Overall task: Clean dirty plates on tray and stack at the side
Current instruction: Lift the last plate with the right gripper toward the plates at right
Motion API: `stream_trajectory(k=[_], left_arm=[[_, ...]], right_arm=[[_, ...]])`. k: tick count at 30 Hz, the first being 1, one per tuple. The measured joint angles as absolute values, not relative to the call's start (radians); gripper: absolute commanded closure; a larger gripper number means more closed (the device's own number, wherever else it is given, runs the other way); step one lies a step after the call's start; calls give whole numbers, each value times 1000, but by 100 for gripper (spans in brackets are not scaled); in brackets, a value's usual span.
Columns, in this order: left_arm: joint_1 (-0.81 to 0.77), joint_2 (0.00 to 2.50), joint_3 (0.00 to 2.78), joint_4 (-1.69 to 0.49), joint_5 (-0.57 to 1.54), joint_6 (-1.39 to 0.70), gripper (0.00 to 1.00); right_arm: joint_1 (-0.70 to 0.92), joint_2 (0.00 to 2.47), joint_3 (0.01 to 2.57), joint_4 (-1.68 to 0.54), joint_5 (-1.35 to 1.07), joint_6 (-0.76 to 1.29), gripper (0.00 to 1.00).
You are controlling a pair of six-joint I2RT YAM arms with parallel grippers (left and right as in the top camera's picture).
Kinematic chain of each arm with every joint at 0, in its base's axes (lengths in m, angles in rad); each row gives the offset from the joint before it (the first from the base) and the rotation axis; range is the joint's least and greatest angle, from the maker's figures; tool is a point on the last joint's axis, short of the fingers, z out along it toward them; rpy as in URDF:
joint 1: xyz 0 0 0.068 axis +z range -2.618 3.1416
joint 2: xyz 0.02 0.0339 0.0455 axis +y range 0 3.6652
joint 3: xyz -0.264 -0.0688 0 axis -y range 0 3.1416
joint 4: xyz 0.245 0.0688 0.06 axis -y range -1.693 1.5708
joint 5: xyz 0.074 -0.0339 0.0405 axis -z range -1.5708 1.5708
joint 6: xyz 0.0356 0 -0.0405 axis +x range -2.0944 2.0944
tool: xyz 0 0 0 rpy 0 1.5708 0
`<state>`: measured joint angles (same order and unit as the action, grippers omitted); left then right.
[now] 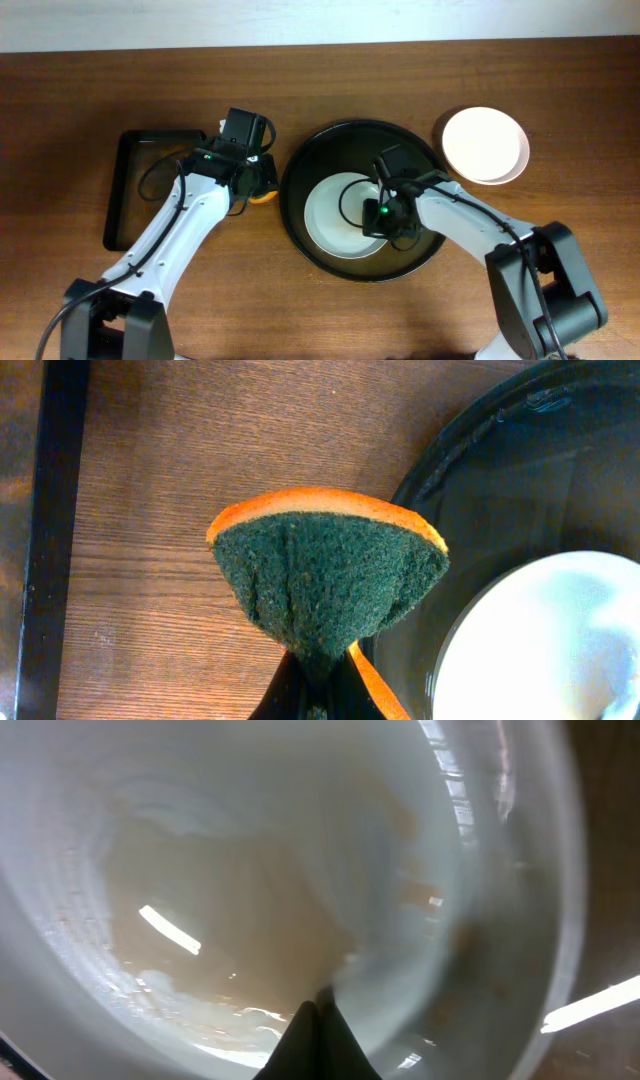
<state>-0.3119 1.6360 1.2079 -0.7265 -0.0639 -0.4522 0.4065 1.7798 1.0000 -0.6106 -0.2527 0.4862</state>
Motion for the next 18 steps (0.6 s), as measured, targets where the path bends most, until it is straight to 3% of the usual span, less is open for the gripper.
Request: stream_trajectory(k=[5, 10, 13, 18], left_arm=[[-312, 1636, 1208, -731, -64, -453, 99], [-312, 1636, 1208, -738, -64, -452, 99], [-312, 1636, 1208, -738, -64, -452, 99], [-312, 1636, 1208, -738, -64, -453, 99]], right_arm=[[441, 1780, 995, -589, -266, 471, 96], [316, 1713, 1096, -741, -316, 385, 87], [209, 1678, 1112, -833, -294, 382, 72], [245, 1700, 1041, -792, -286, 381, 71]])
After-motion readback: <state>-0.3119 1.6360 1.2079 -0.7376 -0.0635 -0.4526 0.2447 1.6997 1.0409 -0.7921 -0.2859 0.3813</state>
